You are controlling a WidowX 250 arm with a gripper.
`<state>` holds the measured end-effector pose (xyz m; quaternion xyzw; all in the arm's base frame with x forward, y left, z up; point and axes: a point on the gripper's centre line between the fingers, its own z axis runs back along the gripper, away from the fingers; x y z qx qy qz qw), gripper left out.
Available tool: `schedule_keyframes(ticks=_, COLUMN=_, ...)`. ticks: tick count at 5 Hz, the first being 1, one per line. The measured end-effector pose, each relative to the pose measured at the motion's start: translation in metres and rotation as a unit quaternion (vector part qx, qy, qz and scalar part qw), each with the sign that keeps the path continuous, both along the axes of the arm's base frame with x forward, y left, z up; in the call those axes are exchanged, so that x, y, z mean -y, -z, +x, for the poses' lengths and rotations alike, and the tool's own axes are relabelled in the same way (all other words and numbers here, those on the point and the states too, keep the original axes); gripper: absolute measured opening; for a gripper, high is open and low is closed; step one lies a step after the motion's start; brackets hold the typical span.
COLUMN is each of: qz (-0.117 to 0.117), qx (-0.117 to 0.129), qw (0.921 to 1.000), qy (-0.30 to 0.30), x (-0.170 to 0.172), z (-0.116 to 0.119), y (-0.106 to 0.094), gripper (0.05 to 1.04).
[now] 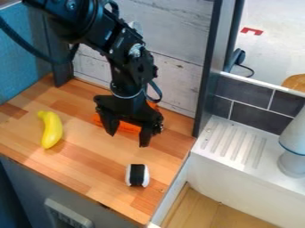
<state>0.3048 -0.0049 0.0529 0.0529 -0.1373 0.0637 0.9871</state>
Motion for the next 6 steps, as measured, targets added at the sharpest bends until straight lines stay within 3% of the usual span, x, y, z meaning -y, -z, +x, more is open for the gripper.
schedule_keyframes(ticks=1, qz=0.001, qx=-0.015, qw=0.9999, qy=0.000, x=0.000, z=-0.003, y=0.009, gripper=1.003)
schedule_keyframes(ticks=3, qz=-0.011, qx=-0.014, qw=0.9998, qy=0.012, x=0.007, z=0.032, y=0.011, gripper=1.003)
schedule_keyframes(ticks=4, qz=-0.026, qx=-0.025, qw=0.9990, qy=0.024, x=0.000, z=0.046, y=0.016, gripper=1.003)
schedule_keyframes(ticks=6, qz=-0.029, qx=-0.052, qw=0.9952, qy=0.077, x=-0.003, z=0.056, y=0.015, gripper=1.003)
